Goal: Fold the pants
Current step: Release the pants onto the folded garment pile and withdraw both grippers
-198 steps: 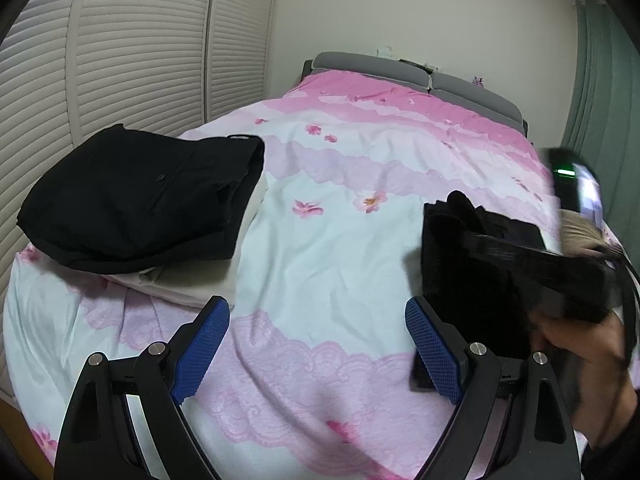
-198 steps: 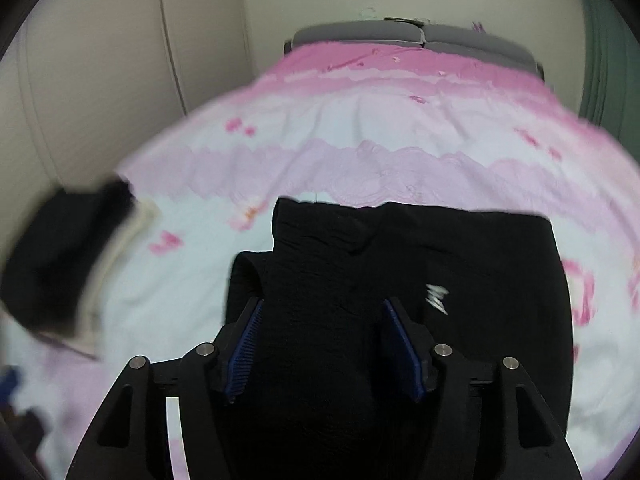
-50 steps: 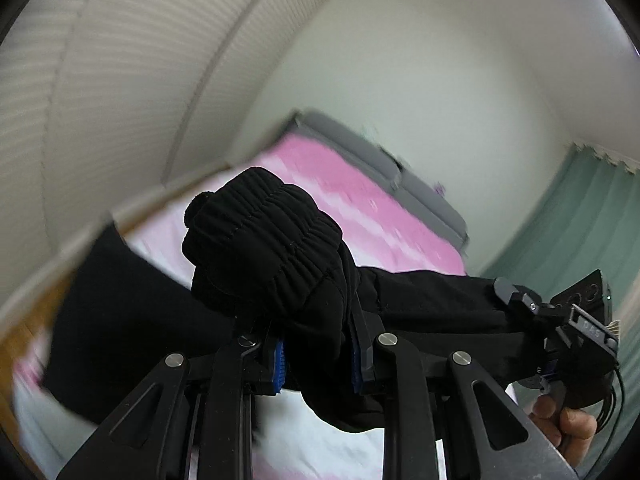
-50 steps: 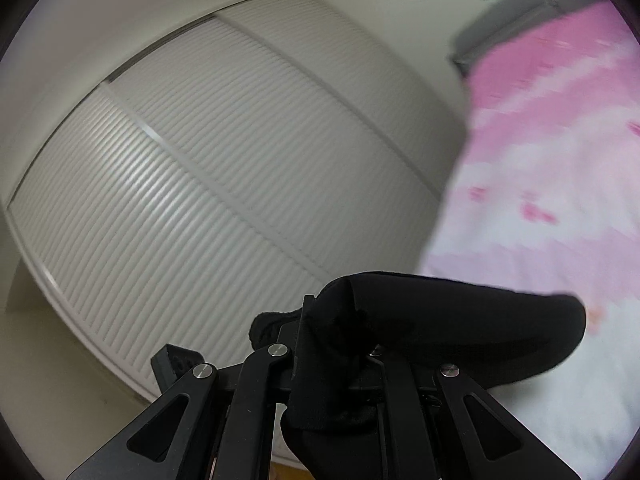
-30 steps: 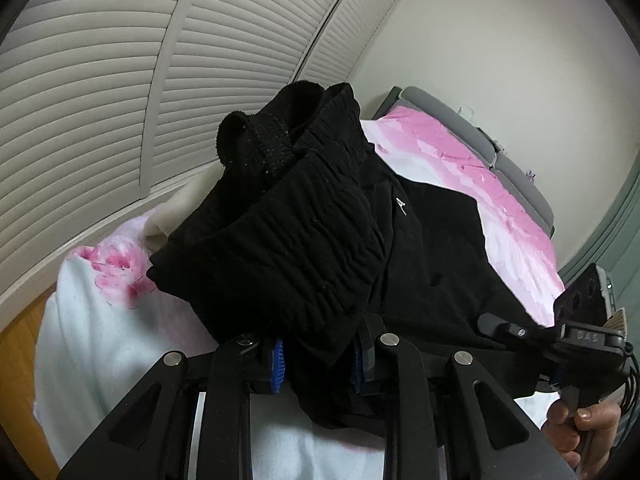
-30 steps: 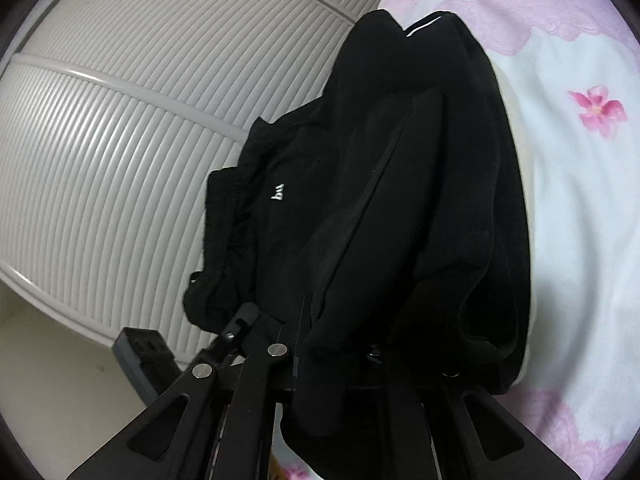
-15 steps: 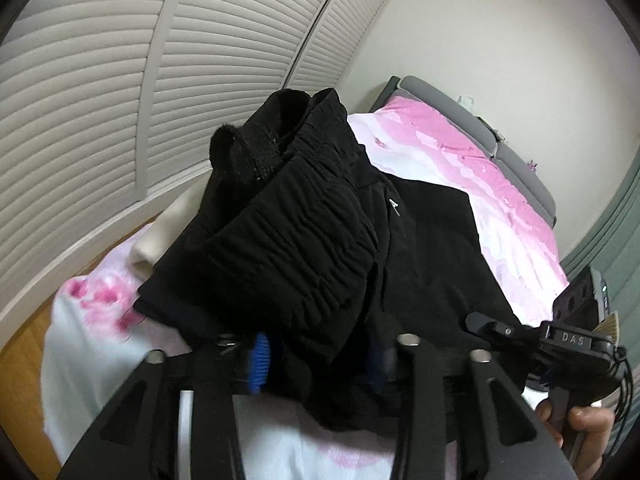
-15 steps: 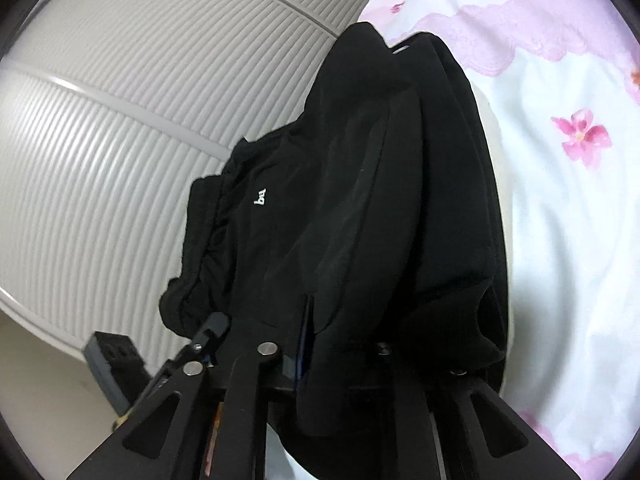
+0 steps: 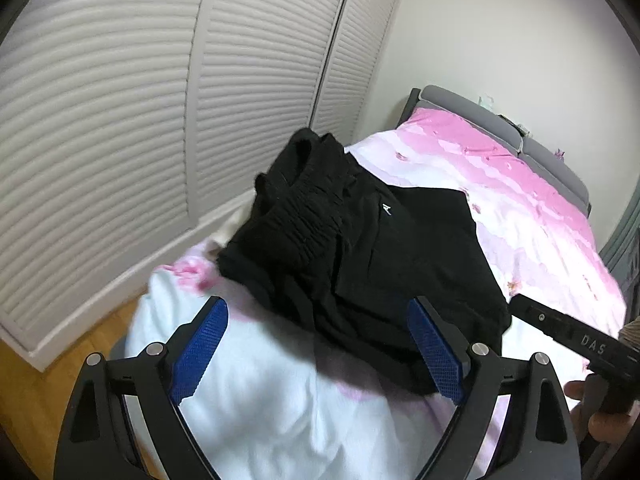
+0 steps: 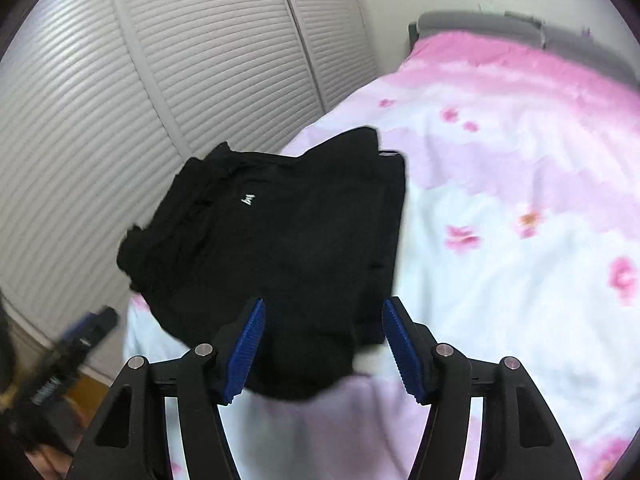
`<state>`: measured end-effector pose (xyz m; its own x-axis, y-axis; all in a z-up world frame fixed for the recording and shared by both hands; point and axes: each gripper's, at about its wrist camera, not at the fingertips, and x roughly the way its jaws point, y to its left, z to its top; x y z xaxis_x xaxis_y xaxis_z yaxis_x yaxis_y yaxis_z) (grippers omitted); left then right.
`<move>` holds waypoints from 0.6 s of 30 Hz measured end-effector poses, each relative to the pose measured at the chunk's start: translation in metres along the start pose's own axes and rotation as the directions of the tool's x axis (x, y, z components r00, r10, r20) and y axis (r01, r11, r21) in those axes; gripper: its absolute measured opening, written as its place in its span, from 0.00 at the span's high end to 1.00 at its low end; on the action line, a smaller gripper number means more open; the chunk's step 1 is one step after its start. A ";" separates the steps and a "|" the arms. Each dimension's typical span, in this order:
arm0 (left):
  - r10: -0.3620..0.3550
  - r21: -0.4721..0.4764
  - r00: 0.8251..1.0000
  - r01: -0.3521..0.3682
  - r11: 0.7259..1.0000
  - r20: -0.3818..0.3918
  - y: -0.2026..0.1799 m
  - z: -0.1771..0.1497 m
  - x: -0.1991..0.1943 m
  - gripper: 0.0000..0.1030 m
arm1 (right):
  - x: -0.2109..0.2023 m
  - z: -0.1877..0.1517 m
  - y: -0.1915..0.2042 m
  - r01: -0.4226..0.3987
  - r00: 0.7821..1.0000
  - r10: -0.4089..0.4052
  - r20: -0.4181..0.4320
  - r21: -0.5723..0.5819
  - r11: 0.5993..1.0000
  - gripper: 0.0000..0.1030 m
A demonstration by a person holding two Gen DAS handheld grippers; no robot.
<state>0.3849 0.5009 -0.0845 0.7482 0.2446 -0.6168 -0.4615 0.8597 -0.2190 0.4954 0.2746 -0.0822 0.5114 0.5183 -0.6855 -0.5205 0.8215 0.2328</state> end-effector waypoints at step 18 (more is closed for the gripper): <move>-0.126 0.200 0.989 0.109 0.974 0.072 -0.116 -0.101 -0.180 0.08 | -0.259 -0.139 -0.052 0.189 0.948 -0.187 0.257 0.018 0.982 0.40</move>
<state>0.2562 0.3117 -0.0244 0.8330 0.1660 -0.5278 -0.2719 0.9536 -0.1292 0.2950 0.0643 -0.0122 0.7577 0.3988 -0.5166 -0.4025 0.9087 0.1111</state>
